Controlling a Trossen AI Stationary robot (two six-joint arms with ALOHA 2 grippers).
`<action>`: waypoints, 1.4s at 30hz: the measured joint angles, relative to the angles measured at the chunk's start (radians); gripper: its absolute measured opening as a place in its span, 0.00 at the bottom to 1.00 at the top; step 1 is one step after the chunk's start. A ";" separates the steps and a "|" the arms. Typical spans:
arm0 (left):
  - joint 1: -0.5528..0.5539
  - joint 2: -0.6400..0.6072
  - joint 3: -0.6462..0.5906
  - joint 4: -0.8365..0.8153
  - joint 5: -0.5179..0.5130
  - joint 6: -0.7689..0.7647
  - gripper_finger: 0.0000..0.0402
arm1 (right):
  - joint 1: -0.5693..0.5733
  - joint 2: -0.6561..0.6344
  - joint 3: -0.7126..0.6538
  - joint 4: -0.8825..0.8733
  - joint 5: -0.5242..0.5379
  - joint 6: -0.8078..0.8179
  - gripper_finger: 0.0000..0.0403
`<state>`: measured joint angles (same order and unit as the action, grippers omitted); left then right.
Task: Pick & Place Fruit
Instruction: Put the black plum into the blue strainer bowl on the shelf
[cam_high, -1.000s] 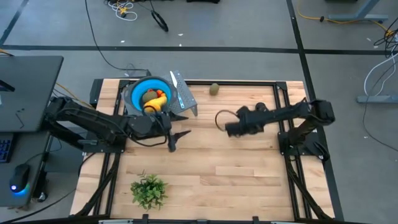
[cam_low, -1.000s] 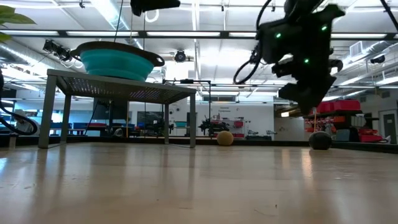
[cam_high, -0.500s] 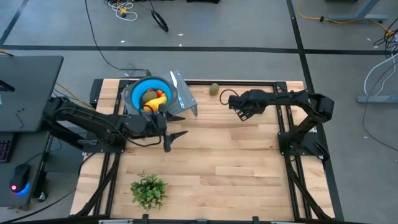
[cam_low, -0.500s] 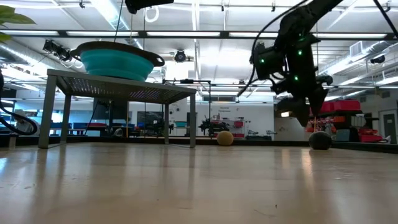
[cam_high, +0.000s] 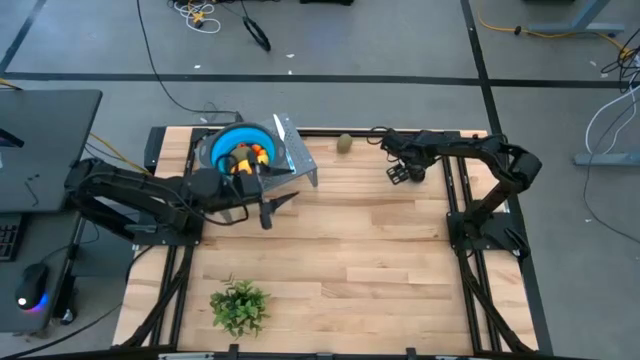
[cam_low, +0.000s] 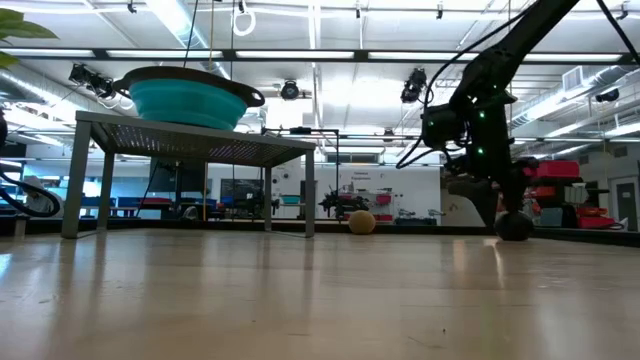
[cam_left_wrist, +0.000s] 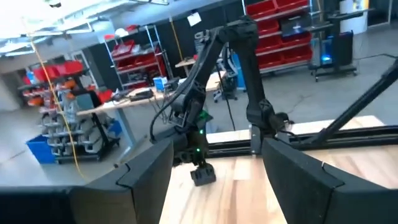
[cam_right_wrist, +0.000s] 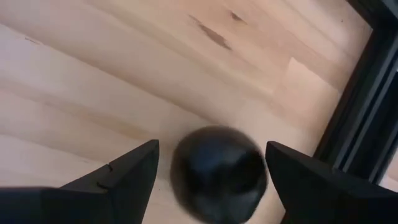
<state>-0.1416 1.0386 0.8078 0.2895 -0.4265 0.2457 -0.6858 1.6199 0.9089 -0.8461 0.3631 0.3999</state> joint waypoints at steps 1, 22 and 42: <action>0.007 0.001 -0.001 0.007 0.004 0.008 0.63 | -0.006 0.000 0.000 -0.002 -0.002 -0.002 0.76; 0.146 0.001 -0.001 0.094 0.081 0.109 0.63 | -0.039 0.000 -0.073 -0.029 -0.079 -0.109 0.76; 0.147 0.015 -0.001 0.030 0.263 0.321 0.63 | 0.099 -0.056 -0.073 0.022 -0.338 -0.198 0.70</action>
<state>0.0051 1.0533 0.8069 0.3190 -0.1631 0.5663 -0.5873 1.5639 0.8360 -0.8239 0.0250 0.2019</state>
